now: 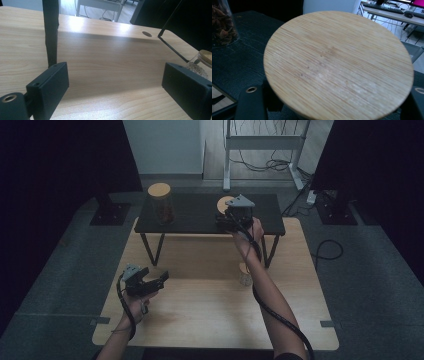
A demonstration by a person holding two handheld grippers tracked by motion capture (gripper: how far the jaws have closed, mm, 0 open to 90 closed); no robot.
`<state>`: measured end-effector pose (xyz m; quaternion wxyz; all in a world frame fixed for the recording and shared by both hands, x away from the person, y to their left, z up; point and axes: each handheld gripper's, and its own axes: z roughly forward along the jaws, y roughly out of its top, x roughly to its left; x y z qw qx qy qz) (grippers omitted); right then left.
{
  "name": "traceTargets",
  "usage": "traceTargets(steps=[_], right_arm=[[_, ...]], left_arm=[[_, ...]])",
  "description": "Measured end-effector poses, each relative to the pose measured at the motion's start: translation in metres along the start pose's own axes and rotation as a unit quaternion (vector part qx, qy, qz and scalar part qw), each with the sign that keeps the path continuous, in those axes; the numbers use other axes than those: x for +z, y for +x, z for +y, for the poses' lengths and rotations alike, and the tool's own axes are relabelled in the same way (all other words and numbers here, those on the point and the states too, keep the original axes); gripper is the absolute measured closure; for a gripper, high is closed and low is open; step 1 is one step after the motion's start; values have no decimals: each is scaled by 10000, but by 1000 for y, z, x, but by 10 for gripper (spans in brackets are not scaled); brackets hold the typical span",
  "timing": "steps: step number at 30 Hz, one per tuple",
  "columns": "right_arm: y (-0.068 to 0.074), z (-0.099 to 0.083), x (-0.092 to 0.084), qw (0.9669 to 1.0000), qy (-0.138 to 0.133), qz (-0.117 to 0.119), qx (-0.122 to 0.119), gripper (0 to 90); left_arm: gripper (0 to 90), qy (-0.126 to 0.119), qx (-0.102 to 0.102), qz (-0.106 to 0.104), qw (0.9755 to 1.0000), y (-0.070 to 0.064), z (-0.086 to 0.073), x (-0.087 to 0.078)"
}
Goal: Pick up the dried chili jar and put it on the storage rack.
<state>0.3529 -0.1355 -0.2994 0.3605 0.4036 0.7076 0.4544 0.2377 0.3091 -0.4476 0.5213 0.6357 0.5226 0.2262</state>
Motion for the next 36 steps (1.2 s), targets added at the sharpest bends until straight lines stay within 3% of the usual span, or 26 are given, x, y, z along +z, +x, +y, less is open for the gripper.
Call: traceTargets(steps=[12, 29, 36], right_arm=[[0, 2, 6, 9997, 102, -129, 166, 220], [0, 2, 6, 9997, 83, -133, 169, 204], [1, 1, 6, 9997, 56, -131, 201, 146]], left_arm=[[69, 9, 3, -2, 10000, -1, 0, 0], [68, 9, 26, -12, 10000, -1, 0, 1], [68, 3, 22, -14, 10000, -1, 0, 0]])
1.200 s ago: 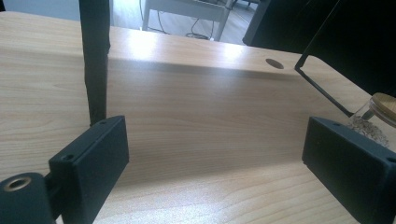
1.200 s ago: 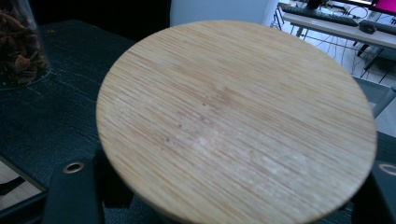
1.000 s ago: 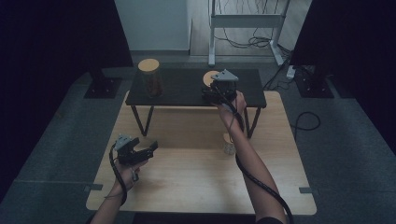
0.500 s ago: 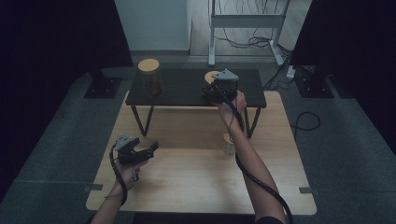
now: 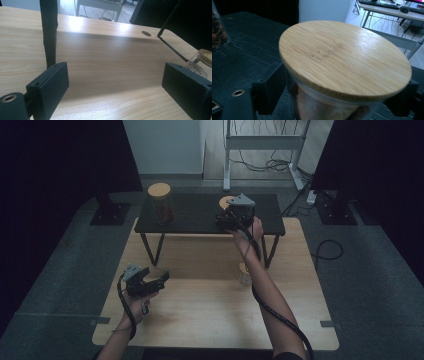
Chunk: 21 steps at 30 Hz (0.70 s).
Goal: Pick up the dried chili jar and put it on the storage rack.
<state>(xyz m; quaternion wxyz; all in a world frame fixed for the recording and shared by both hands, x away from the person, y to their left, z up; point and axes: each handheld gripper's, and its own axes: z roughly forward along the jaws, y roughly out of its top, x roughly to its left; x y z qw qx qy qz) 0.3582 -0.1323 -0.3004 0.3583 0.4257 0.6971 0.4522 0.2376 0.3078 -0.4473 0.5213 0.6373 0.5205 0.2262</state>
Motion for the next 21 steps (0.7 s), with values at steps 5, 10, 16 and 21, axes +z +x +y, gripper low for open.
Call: traceTargets(steps=[5, 10, 16, 21], right_arm=[[2, -3, -2, 10000, -37, -54, 72, 106], [5, -8, -5, 9998, -116, -96, 144, 74], [10, -8, -11, 9997, -113, -138, 165, 45], [12, -8, -19, 9995, -124, -179, 207, 36]], left_arm=[[68, -17, 2, -5, 10000, 0, 0, -1], [68, -41, 0, -8, 10000, 0, 0, -2], [68, -35, 25, -2, 10000, -1, -1, -3], [68, -57, 17, -10, 10000, -2, -1, -4]])
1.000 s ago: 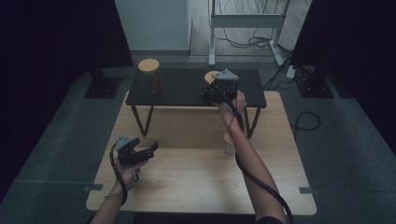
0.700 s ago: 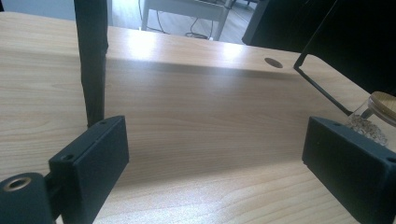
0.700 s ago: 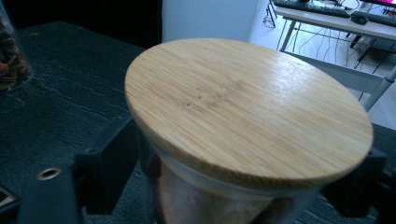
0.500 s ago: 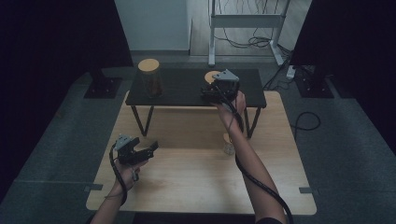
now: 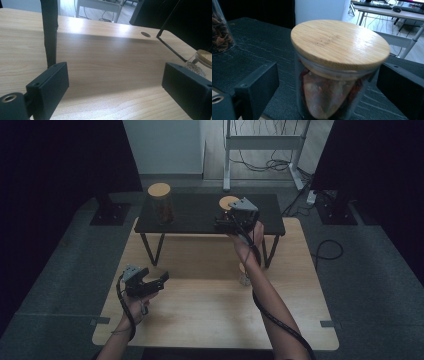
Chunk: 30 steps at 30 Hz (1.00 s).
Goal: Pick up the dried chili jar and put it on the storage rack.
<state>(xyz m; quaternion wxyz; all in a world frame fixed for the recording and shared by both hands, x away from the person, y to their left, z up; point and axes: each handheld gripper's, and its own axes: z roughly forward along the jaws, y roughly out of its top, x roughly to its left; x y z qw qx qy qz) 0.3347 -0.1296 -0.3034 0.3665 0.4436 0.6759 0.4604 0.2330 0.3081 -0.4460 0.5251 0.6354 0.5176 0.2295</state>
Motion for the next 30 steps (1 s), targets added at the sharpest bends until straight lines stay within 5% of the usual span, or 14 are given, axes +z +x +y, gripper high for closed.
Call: traceTargets(steps=[15, 30], right_arm=[[11, -11, -30, 9999, -79, -79, 32, 13], [10, -43, -61, 9996, -221, -52, 137, 13]], left_arm=[[68, -5, 42, -24, 10000, -3, 0, -1], [68, 17, 77, -56, 10000, -5, 0, 0]])
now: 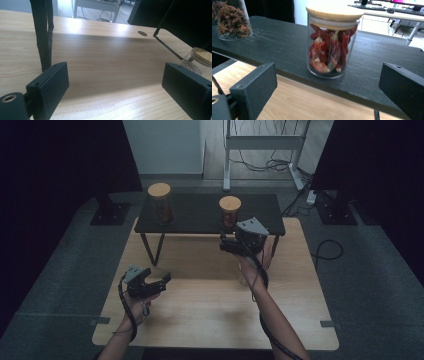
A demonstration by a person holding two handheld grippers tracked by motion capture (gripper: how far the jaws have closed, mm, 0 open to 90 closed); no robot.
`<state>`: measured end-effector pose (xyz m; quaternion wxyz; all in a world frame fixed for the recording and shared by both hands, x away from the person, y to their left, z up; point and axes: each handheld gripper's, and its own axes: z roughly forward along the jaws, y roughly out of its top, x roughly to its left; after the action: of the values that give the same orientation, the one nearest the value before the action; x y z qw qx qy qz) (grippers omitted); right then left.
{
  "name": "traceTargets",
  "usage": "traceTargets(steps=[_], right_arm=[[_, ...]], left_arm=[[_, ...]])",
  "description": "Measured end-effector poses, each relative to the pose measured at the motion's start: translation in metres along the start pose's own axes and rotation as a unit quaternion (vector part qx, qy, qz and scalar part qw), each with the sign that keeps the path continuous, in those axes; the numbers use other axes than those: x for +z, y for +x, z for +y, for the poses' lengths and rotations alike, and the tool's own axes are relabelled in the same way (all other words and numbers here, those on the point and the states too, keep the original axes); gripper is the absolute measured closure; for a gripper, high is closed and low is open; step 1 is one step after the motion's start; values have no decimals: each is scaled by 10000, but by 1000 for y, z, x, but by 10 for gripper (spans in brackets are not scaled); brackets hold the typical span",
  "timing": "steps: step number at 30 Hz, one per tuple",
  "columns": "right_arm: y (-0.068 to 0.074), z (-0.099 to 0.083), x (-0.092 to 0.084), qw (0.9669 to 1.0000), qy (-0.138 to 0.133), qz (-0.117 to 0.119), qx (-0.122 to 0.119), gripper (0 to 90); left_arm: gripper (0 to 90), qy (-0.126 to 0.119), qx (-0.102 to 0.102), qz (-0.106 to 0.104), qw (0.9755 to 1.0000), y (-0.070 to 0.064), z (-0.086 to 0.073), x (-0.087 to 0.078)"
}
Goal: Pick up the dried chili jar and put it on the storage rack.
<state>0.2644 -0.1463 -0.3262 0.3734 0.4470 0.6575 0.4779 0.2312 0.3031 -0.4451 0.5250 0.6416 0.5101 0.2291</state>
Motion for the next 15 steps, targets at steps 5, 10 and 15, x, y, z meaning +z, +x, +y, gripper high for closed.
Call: traceTargets(steps=[5, 10, 15], right_arm=[[0, -8, -7, 10000, -3, 23, 28, 13], [1, -26, -20, 10000, -10, 22, 59, 13], [3, -41, -32, 10000, -22, -4, 89, 13]], left_arm=[[68, 15, 8, -2, 10000, 0, 0, 0], [68, 22, 8, -4, 10000, 0, 0, 0], [68, 35, 26, -3, 10000, -1, 0, 1]])
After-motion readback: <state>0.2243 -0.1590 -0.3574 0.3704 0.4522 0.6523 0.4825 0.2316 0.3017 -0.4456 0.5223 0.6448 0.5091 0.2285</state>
